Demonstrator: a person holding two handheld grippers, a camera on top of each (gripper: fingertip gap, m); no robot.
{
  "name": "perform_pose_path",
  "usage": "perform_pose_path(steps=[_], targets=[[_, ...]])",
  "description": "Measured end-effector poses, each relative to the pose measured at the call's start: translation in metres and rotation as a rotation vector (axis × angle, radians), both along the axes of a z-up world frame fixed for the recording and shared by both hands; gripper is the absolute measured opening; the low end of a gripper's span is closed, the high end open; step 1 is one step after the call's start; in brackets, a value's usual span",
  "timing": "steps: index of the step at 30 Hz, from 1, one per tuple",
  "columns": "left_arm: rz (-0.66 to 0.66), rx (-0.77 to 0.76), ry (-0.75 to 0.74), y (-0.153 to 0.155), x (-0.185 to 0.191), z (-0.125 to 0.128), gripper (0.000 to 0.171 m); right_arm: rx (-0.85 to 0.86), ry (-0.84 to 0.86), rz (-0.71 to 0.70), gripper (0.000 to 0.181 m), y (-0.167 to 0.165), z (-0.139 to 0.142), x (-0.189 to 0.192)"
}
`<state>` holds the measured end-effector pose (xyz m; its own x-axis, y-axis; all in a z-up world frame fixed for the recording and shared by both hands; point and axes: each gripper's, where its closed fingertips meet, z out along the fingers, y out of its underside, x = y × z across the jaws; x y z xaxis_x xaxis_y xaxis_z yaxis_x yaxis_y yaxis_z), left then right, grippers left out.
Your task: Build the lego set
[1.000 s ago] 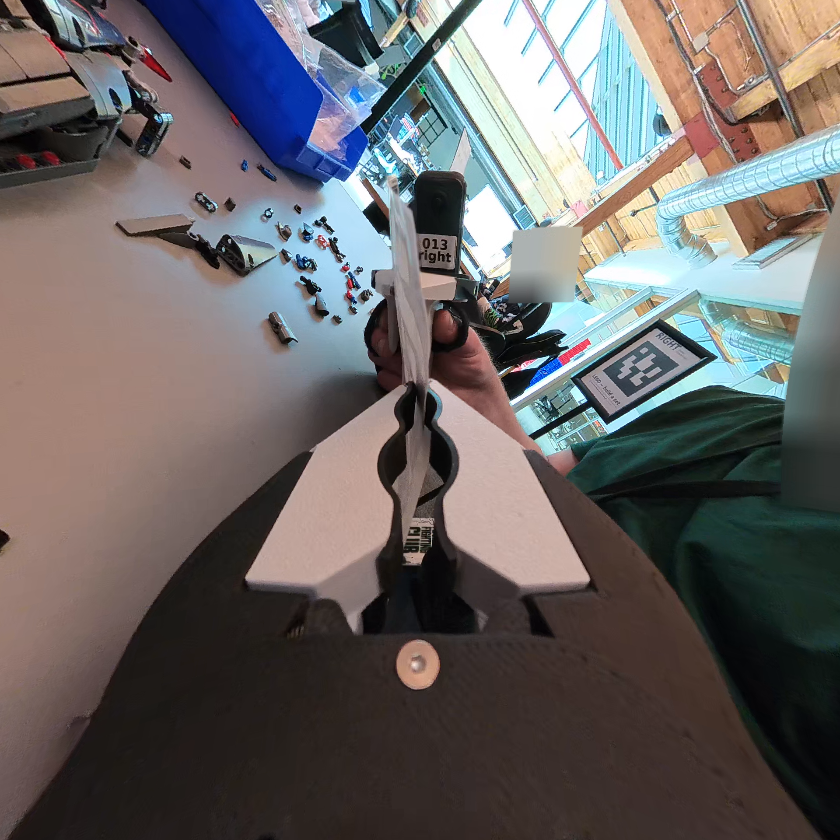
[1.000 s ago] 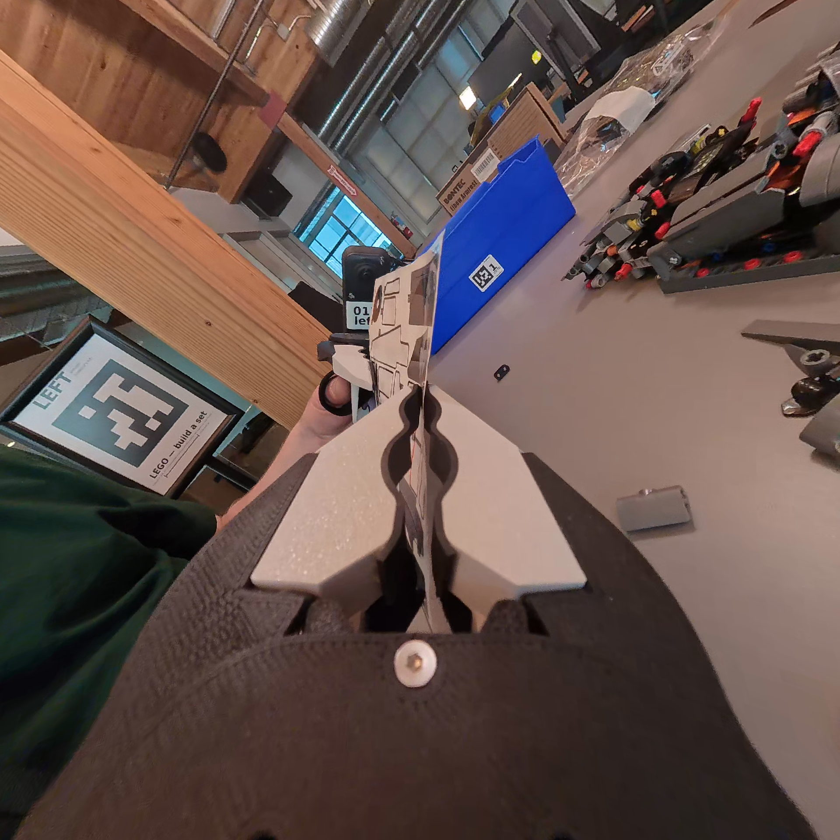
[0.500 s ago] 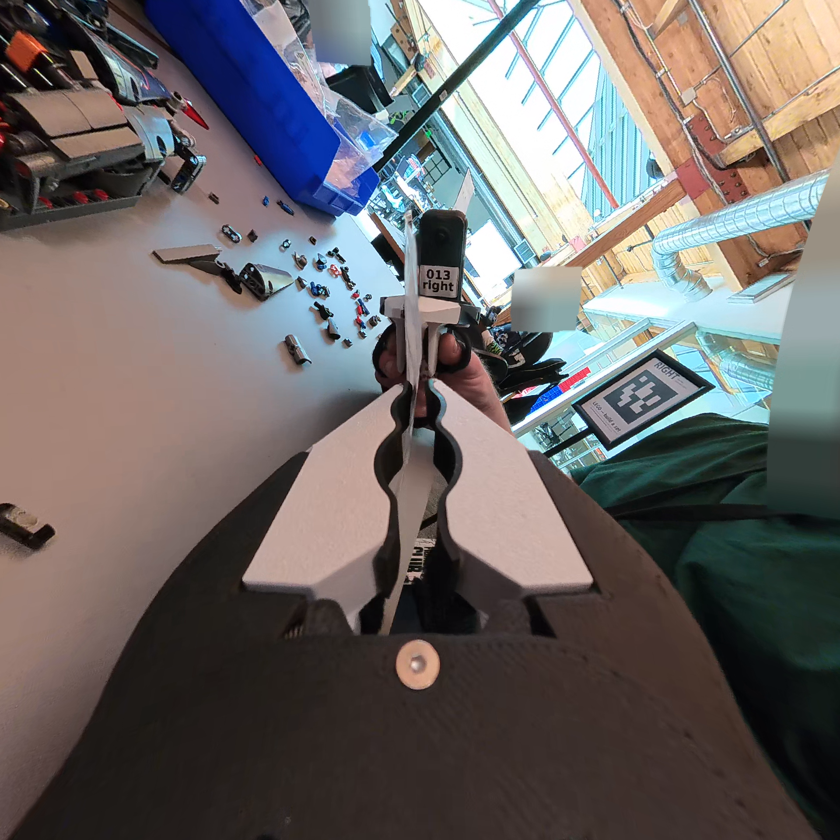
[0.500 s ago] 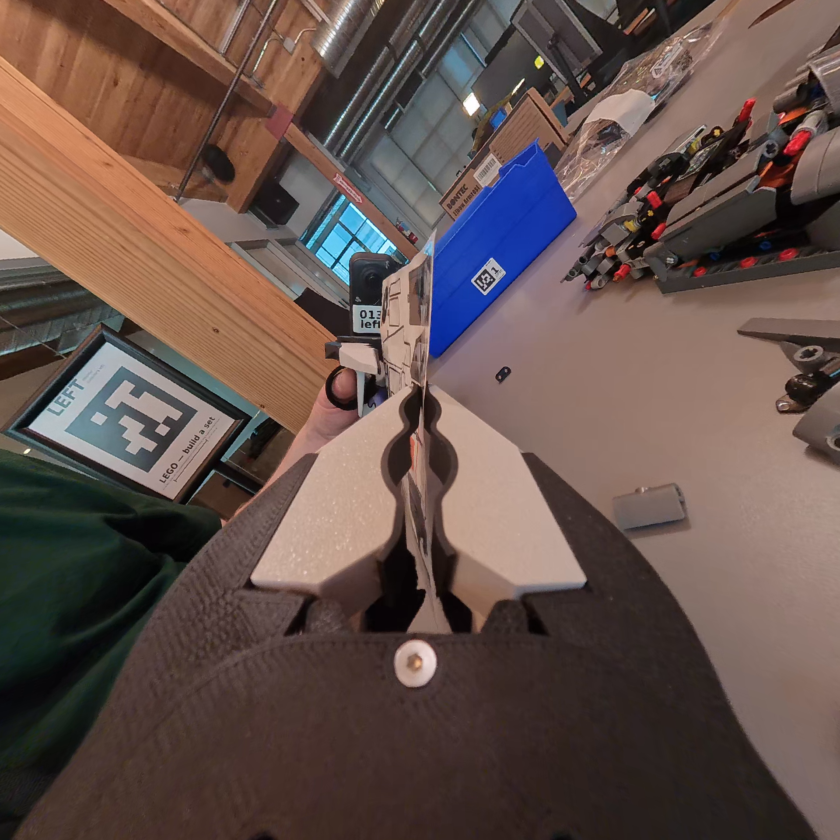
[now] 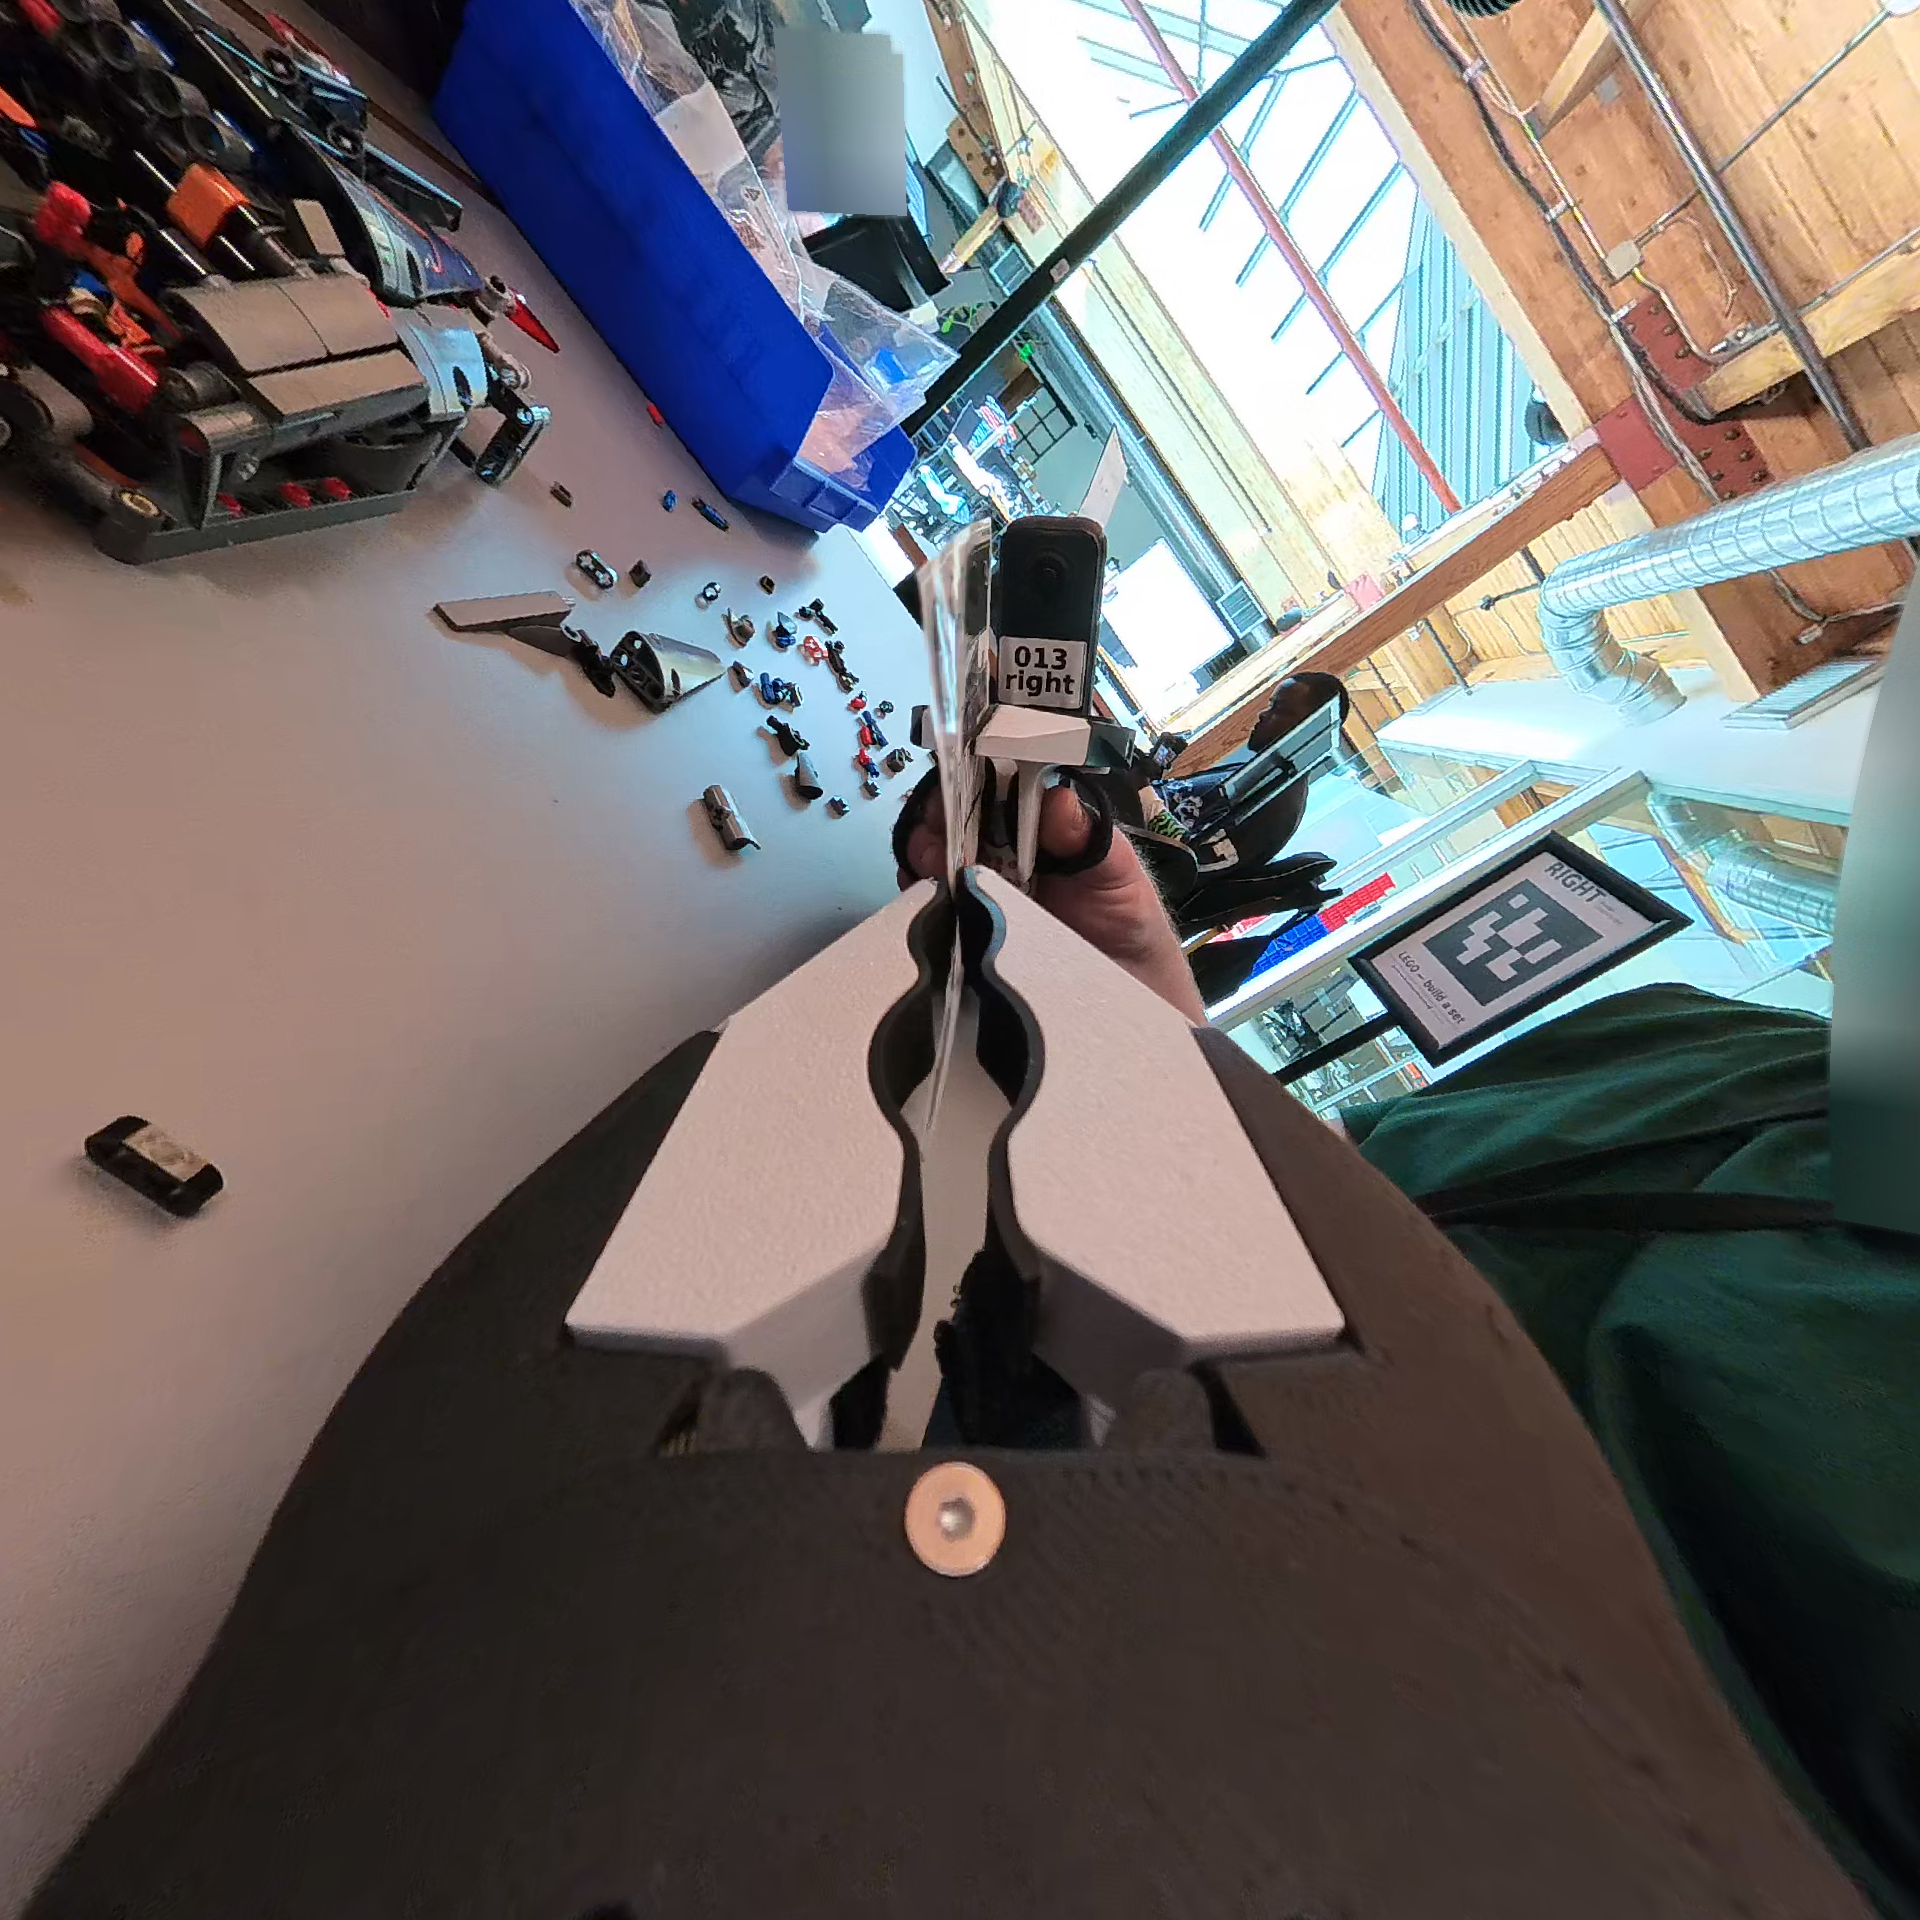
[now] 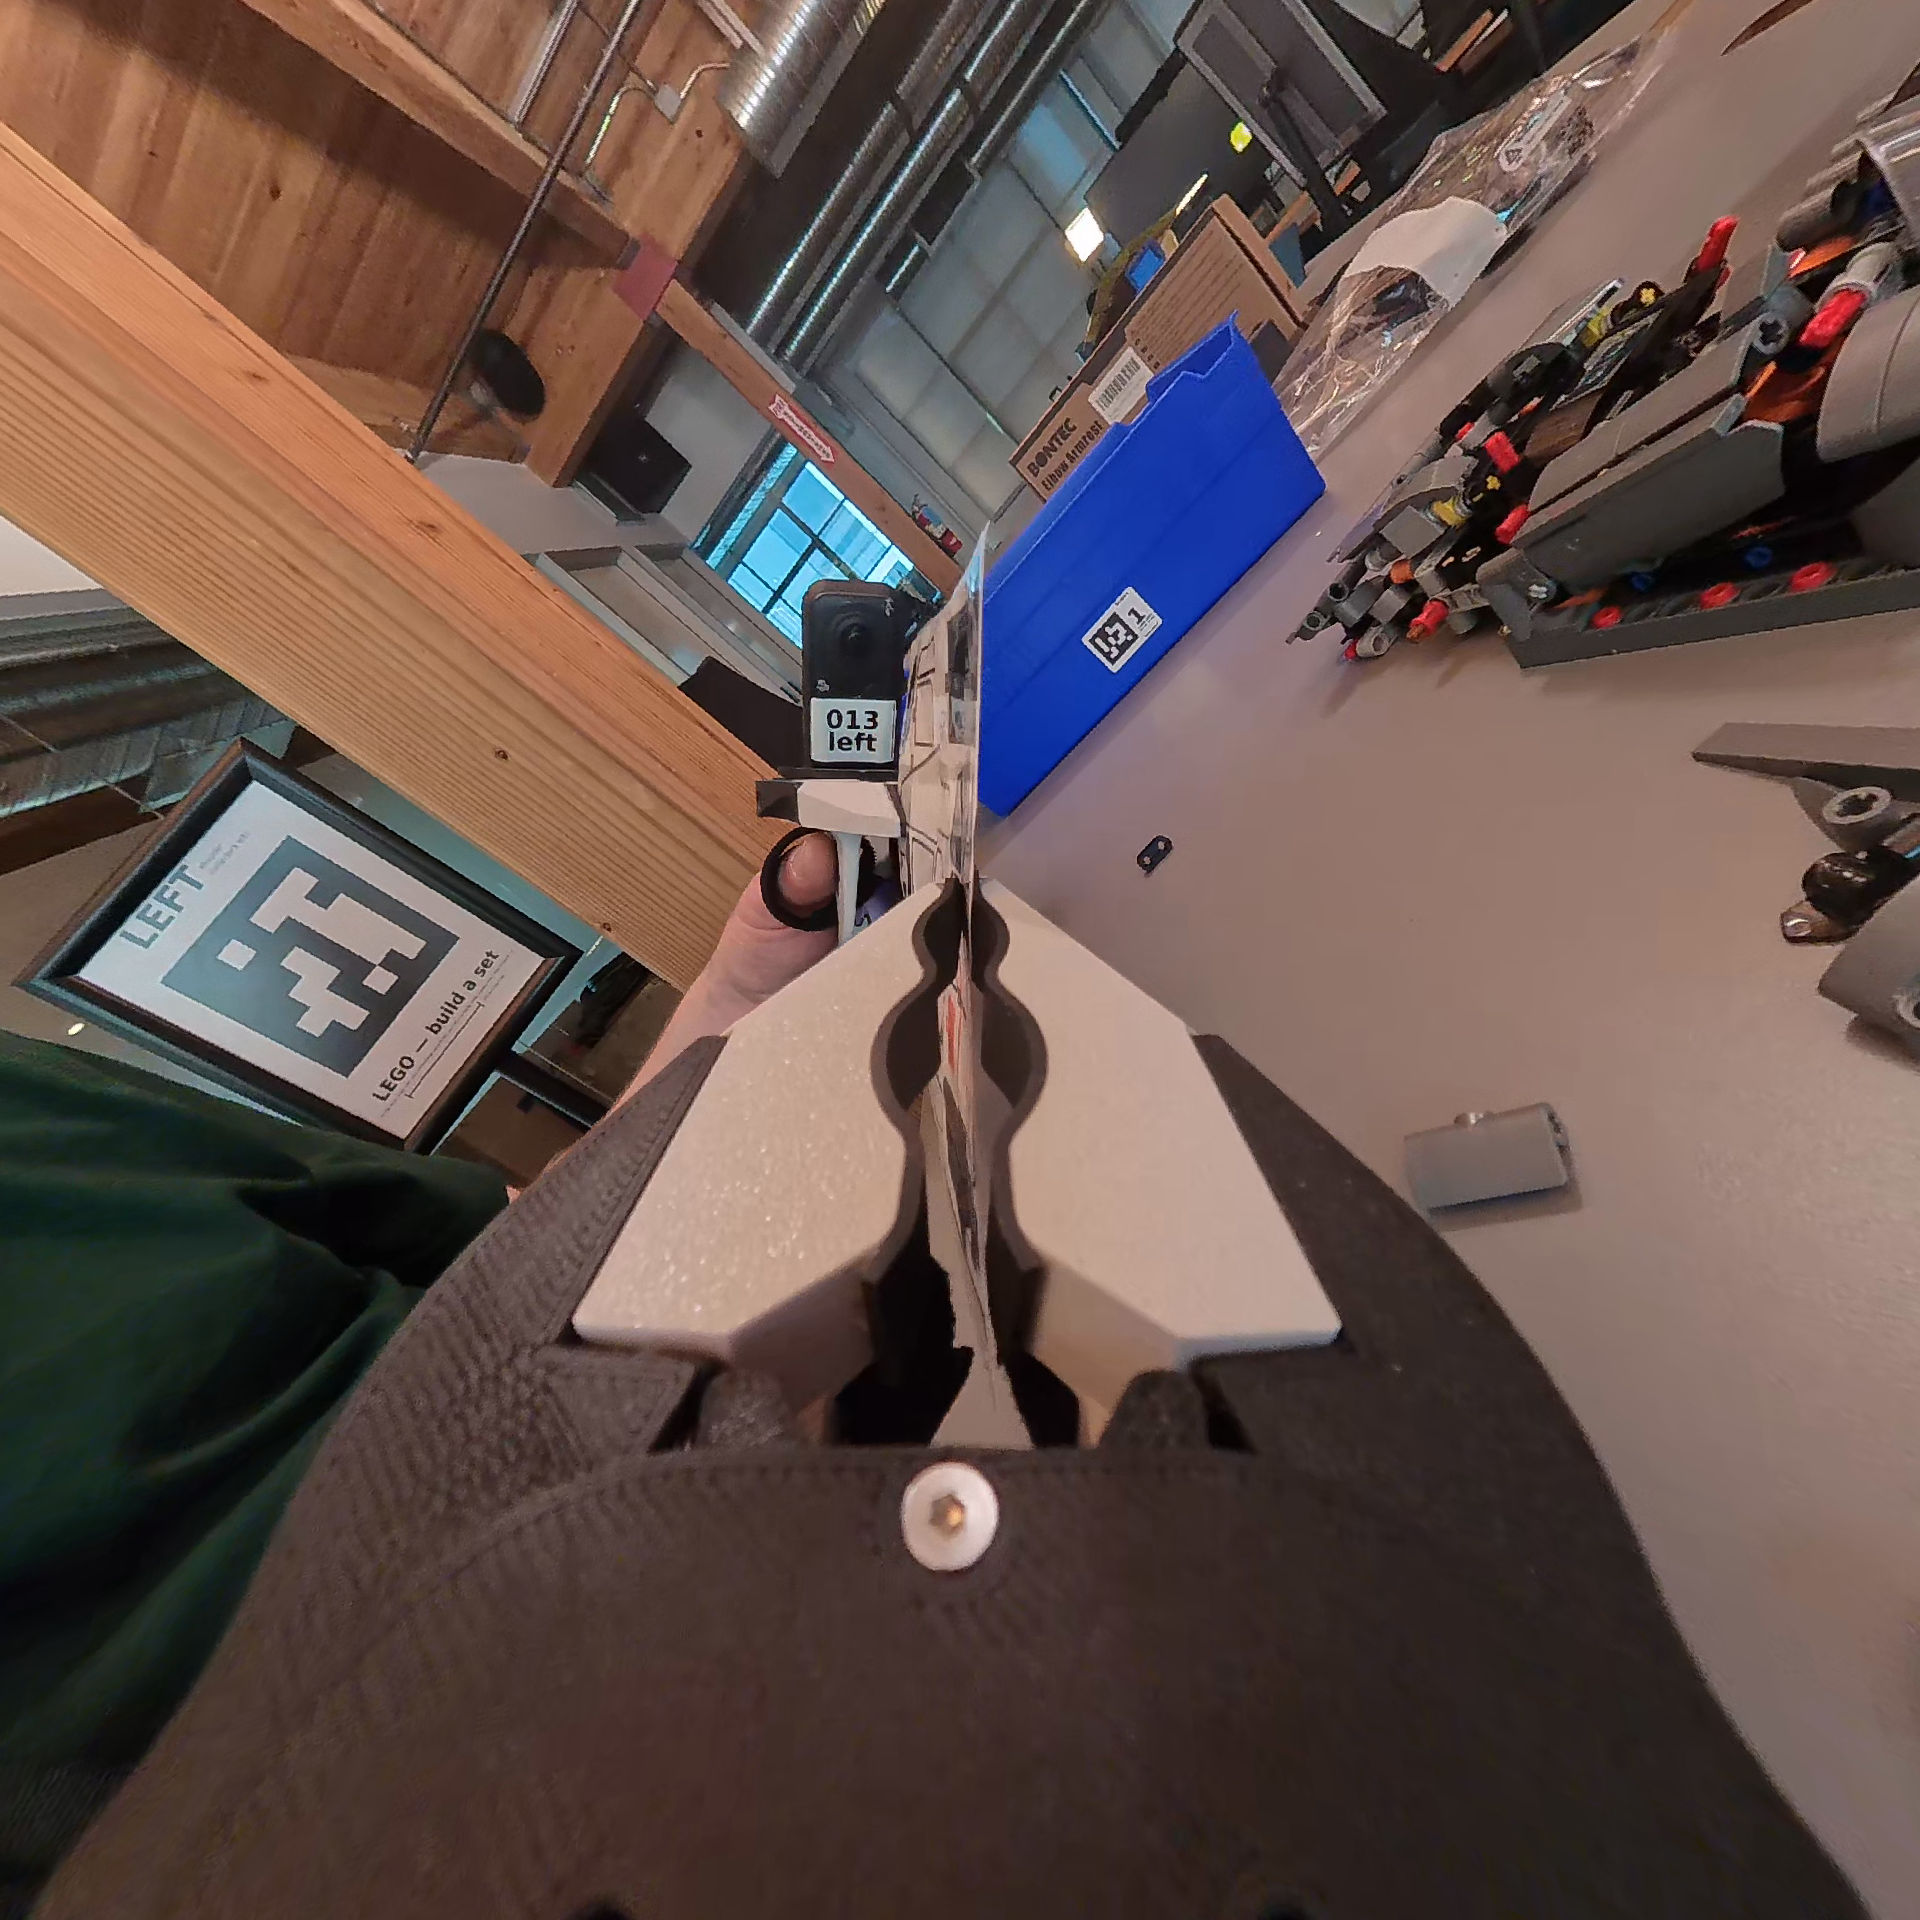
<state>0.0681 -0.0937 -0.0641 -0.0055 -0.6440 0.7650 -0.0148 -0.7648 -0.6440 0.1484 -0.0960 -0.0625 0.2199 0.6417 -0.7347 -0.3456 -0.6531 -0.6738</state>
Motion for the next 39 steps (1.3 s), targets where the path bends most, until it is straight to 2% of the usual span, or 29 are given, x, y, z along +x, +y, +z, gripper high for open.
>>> perform_pose_path(steps=[39], targets=[[0.019,0.008,0.033,0.0026,0.0033,-0.0048,0.000,0.012,0.029,0.010,0.000,-0.0021,0.0037,0.0031]])
